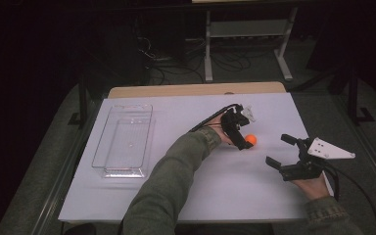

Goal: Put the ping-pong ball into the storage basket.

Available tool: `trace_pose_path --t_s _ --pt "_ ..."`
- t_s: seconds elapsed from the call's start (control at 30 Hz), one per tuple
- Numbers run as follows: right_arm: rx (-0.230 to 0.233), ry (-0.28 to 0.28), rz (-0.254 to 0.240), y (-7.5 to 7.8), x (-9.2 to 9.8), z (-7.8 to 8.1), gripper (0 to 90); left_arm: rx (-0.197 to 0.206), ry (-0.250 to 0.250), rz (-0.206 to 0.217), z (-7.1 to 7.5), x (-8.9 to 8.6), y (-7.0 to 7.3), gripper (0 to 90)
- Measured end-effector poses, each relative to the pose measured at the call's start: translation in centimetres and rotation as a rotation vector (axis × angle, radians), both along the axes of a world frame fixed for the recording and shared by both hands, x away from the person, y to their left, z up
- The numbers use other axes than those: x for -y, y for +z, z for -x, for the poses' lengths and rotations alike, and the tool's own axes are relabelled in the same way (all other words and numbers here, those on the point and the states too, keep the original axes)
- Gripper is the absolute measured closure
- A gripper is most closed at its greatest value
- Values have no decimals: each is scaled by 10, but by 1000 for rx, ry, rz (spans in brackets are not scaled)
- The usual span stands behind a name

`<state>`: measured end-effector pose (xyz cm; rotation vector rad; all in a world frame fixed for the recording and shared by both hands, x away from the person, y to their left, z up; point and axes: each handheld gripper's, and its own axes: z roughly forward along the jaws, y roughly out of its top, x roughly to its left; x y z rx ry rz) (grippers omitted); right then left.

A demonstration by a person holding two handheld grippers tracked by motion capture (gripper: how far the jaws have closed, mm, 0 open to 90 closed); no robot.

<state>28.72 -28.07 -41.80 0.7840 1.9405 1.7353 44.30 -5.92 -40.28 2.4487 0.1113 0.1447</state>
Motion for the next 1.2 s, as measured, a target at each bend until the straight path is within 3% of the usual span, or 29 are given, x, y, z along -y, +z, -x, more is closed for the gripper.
trace_pose_path --t_s 0.43,0.9,1.2 --pt "-1 2 -3 0 0 0 0 -7 3 4 -2 7 -8 0" --pt "-3 5 -1 -1 0 0 0 -14 30 -31 -6 9 -15 2" --pt "-6 5 0 -1 0 0 0 -28 20 -22 -8 9 -17 88"
